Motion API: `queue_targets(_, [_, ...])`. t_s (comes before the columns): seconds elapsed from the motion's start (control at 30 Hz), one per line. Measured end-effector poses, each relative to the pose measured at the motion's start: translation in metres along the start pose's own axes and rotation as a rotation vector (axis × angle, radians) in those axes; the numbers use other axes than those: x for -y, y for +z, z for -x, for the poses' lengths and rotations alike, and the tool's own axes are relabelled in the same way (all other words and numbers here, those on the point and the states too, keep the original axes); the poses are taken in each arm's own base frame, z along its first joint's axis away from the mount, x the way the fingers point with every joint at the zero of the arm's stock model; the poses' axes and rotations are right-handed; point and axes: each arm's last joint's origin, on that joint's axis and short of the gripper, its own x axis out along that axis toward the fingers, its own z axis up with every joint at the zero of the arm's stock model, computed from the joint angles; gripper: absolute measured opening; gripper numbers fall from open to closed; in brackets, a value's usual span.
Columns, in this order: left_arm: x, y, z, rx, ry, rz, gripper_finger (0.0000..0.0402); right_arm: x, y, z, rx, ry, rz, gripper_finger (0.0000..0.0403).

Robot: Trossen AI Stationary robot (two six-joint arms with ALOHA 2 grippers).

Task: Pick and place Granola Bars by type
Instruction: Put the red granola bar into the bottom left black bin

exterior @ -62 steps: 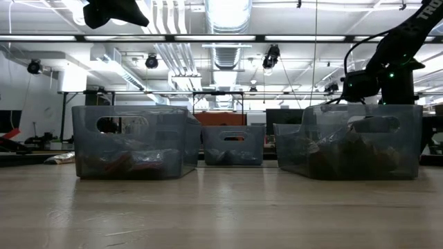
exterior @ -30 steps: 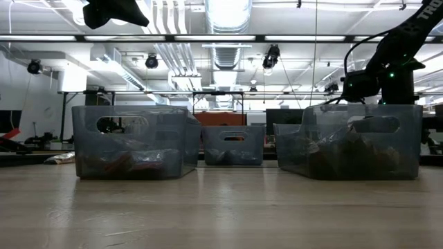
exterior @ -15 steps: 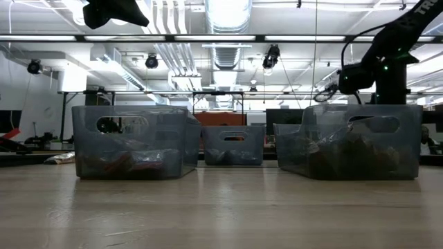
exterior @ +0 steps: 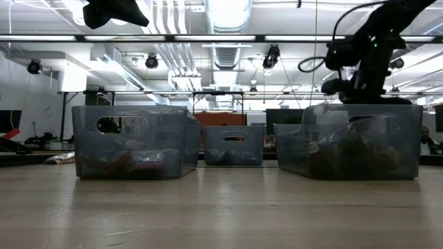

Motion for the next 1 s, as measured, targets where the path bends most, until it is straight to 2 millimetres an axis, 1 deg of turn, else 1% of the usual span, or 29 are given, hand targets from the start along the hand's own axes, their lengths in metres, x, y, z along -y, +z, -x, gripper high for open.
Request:
queue_targets(0.2, [0.0, 0.0, 0.0, 0.0, 0.001, 0.0, 0.0, -0.022, -0.011, 0.013, 0.015, 0.066, 0.054, 0.0058])
queue_targets(0.37, [0.0, 0.0, 0.0, 0.0, 0.0, 0.0, 0.0, -0.044, -0.024, 0.021, 0.022, 0.141, 0.135, 0.0059])
queue_targets(0.47, [0.0, 0.0, 0.0, 0.0, 0.0, 0.0, 0.0, -0.061, -0.035, 0.025, 0.031, 0.221, 0.188, 0.0059])
queue_targets(0.57, [0.0, 0.0, 0.0, 0.0, 0.0, -0.001, 0.0, -0.076, -0.047, 0.027, 0.038, 0.31, 0.205, 0.0059])
queue_targets(0.73, [0.0, 0.0, 0.0, 0.0, 0.0, -0.004, 0.0, -0.101, -0.063, 0.036, 0.071, 0.507, 0.227, 0.0059])
queue_targets(0.83, [0.0, 0.0, 0.0, 0.0, 0.001, -0.007, 0.0, -0.111, -0.071, 0.04, 0.083, 0.587, 0.234, 0.0059])
queue_targets(1.0, [0.0, 0.0, 0.0, 0.0, 0.0, -0.007, 0.0, -0.118, -0.084, 0.042, 0.092, 0.628, 0.219, 0.0059])
